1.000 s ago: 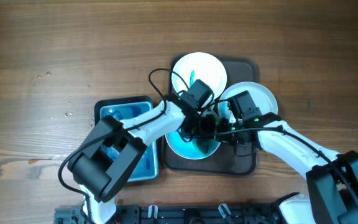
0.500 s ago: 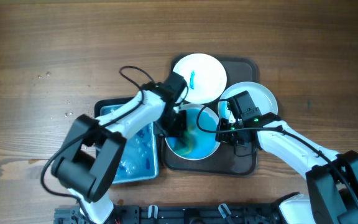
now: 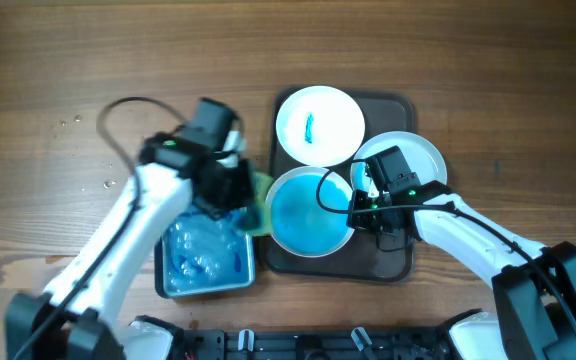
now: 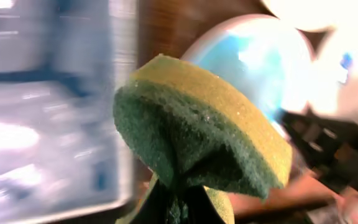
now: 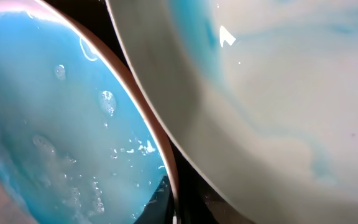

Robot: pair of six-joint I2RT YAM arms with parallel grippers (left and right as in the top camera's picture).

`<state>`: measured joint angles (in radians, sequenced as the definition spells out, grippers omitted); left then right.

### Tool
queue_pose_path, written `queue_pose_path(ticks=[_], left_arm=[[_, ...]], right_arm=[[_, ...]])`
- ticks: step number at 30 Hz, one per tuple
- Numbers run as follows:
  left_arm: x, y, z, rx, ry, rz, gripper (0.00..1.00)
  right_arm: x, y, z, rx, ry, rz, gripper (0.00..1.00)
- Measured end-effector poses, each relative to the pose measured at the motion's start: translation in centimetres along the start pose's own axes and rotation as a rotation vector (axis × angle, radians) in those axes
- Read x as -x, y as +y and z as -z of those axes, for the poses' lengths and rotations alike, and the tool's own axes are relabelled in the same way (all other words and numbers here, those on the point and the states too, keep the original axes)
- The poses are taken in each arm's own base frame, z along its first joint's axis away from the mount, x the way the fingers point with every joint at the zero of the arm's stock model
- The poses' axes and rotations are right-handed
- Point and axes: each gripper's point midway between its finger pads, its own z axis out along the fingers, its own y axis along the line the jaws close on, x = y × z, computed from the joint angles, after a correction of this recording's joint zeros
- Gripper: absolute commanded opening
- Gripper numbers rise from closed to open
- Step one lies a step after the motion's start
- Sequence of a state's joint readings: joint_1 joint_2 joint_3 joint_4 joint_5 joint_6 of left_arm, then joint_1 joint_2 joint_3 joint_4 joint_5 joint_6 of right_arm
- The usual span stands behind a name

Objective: Clean dirty plates on tray and stack at the side
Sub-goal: 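Return the sponge to the basin with the left gripper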

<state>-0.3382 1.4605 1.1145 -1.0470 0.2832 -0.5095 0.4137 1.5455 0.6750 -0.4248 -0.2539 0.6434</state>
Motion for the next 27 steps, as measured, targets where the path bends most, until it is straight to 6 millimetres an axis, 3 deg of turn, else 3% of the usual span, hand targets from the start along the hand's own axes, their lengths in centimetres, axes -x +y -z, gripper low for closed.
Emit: queue_pose_path(ticks=[3, 6, 10, 14, 16, 17, 19, 23, 27], left_arm=[[1.0, 3.8, 0.9, 0.125, -0.048, 0.076, 0.04], [2.2, 6.6, 0.4, 0.193, -0.099, 0.126, 0.04], [1.7, 9.0, -1.8, 0.234, -0.098, 0.16, 0.28], [0.5, 10.1, -2.9, 0.256, -0.067, 0.159, 0.75], [0.7, 10.1, -2.9, 0.254, -0.072, 0.16, 0.85], [0.7, 10.2, -2.7, 0.254, -0.071, 0.166, 0.93], [0.9, 10.1, -2.4, 0.247, -0.072, 0.176, 0.95], [2.6, 9.6, 0.8, 0.163, -0.135, 0.24, 1.0], [4.8, 9.2, 6.2, 0.062, -0.273, 0.301, 1.0]], right_arm=[[0.0, 0.0, 0.0, 0.0, 0.001, 0.001, 0.04], [-0.4, -0.2, 0.3, -0.022, 0.033, 0.0, 0.04], [-1.2, -0.8, 1.4, -0.096, 0.107, 0.007, 0.04], [0.2, 0.4, 4.3, -0.147, 0.121, 0.07, 0.04], [1.2, 1.3, 5.7, -0.149, 0.11, 0.102, 0.04], [2.2, 2.5, 7.6, -0.147, 0.096, 0.134, 0.04], [2.9, 3.4, 8.5, -0.136, 0.076, 0.158, 0.04], [3.3, 5.3, 10.4, -0.128, 0.065, 0.226, 0.04], [2.8, 8.5, 10.7, -0.092, 0.032, 0.322, 0.04]])
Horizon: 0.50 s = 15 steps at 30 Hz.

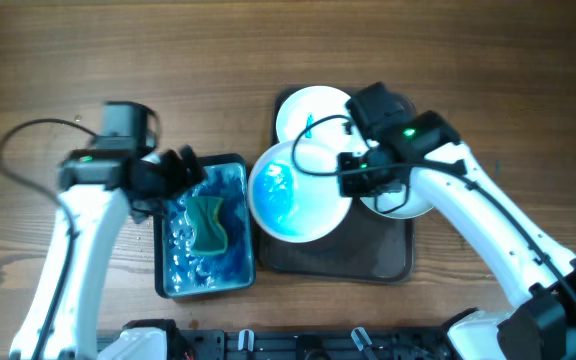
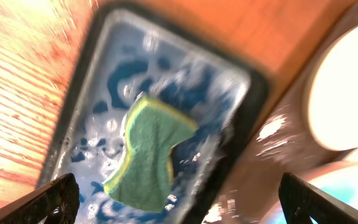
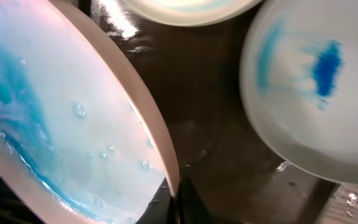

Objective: Clean dirty plates on tray and stack at the side
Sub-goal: 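Return the sponge to the basin with the left gripper, then lift the scrubbed plate with the right gripper and tilt it over the basin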

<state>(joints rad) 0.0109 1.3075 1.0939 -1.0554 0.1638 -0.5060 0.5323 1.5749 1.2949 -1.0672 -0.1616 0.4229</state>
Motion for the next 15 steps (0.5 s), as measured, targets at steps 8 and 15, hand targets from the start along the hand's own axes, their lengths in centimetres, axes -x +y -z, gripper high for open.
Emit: queue_pose_path(ticks=[8, 15], left_arm=[[2.2, 0.8, 5.9, -0.086, -0.166, 0.082, 1.0], [2.6, 2.1, 7.0, -0.048, -0.229, 0.1, 1.0]], right_arm=[[0.0, 6.8, -2.6, 0.002, -0.099, 0.156, 0.05], [1.1, 9.9, -2.6, -0.222, -0.387, 0.288, 0.04]])
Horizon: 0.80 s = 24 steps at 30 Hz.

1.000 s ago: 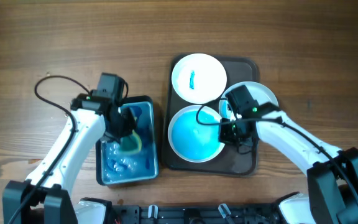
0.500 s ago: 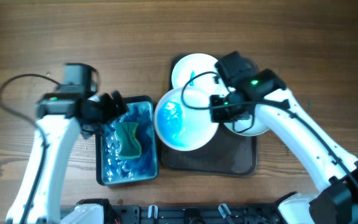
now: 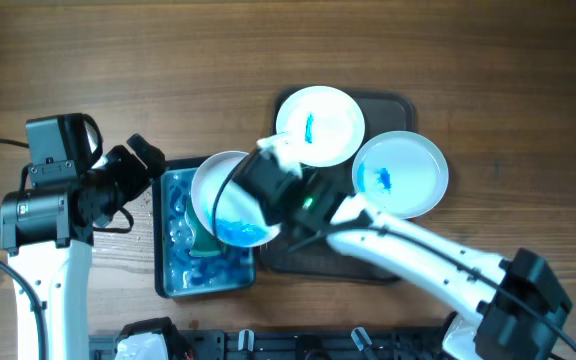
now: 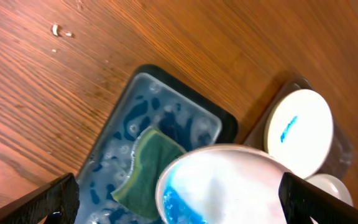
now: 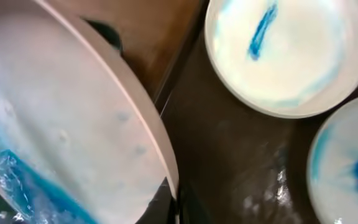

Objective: Clean dirty plates on tray and stack at the side
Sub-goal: 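Lift the scrubbed plate with the right gripper and tilt it over the basin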

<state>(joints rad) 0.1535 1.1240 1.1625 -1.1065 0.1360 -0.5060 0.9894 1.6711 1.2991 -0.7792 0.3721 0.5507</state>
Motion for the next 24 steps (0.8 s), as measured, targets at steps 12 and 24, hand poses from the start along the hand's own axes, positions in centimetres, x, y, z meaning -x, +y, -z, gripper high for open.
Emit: queue_pose_path(ticks=[12, 24], left_arm=[[0.4, 0.6, 0.0, 0.036, -0.021, 0.001, 1.0], [0.4, 0.6, 0.0, 0.037, -0.022, 0.001, 1.0]], right_arm=[[2.5, 4.2, 6.3, -0.266, -0.42, 0.329, 0.04], [6.0, 7.3, 13.4, -0.445, -0.733, 0.419, 0.04]])
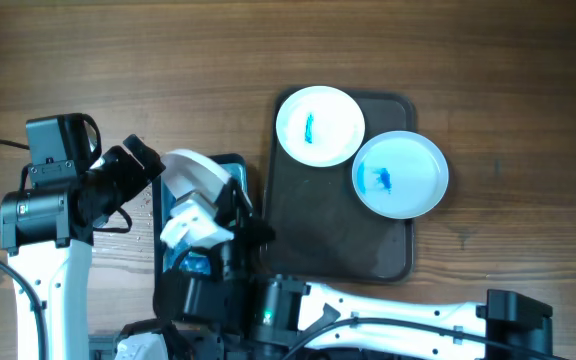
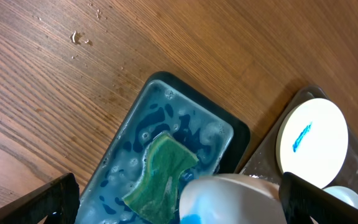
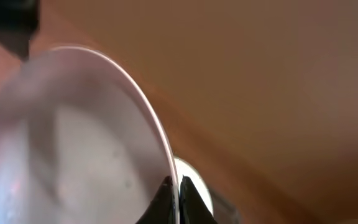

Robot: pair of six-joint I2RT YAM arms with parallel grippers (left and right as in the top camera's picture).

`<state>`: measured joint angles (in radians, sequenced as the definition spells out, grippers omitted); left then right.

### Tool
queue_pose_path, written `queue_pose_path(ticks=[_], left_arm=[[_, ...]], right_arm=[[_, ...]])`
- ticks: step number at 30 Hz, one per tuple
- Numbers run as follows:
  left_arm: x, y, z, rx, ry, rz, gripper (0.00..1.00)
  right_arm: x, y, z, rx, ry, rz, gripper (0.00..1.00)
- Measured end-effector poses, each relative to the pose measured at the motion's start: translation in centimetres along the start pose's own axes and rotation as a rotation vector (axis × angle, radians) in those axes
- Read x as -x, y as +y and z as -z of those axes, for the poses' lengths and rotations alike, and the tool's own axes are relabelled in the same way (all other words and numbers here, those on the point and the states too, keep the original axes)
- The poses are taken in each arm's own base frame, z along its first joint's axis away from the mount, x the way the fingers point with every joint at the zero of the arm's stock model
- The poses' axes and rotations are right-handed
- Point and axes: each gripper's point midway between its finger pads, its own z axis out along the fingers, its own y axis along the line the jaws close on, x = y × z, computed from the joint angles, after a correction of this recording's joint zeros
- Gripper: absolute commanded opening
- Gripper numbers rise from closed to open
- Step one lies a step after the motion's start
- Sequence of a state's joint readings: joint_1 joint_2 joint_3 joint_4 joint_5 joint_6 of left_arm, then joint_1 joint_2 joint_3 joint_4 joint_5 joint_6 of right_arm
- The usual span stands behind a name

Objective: Clean dirty plates on tray and stack at the side
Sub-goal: 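Lift the scrubbed plate with the right gripper and tilt it over the basin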

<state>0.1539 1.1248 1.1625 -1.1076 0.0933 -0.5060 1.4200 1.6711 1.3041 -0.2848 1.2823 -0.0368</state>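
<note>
My right gripper (image 3: 176, 186) is shut on the rim of a white plate (image 3: 73, 143) smeared with blue. In the overhead view that plate (image 1: 193, 178) stands steeply tilted over the blue wash basin (image 1: 236, 165), with the right gripper (image 1: 230, 212) at its right edge. The green-and-yellow sponge (image 2: 160, 171) lies in the basin's soapy water (image 2: 135, 130), and the held plate (image 2: 241, 199) hangs just right of it. My left gripper (image 1: 136, 160) is open and empty, left of the basin. Two blue-stained plates (image 1: 318, 125) (image 1: 400, 175) rest on the dark tray (image 1: 313, 225).
The right arm (image 1: 298, 305) reaches up from the bottom edge, close under the overhead camera, and hides the basin's front half. Water droplets (image 2: 79, 37) dot the wood (image 1: 468, 60) left of the basin. The tray's front left part is bare.
The held plate lay fairly flat over the basin and now stands steeply on edge there. The right arm now fills the bottom of the overhead view. My left gripper has stayed put, open.
First my left gripper held the sponge beside the blue-coated plate on the tray, my right gripper at its rim. Then the sponge lay in the basin, left gripper open, plate lifted at the tray's left edge. Then the plate was over the basin, now tilted.
</note>
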Motion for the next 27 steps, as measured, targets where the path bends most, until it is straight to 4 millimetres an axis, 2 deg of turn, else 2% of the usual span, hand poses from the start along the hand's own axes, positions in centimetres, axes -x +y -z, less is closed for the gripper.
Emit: queue_pose_path(ticks=[17, 27], left_arm=[[-0.01, 0.01, 0.0, 0.0, 0.0, 0.0, 1.0], [0.0, 0.0, 0.0, 0.0, 0.0, 0.0, 1.0]], right_arm=[[0.46, -0.82, 0.2, -0.051, -0.008, 0.111, 0.04], [0.48, -0.61, 0.2, -0.039, -0.006, 0.279, 0.04]])
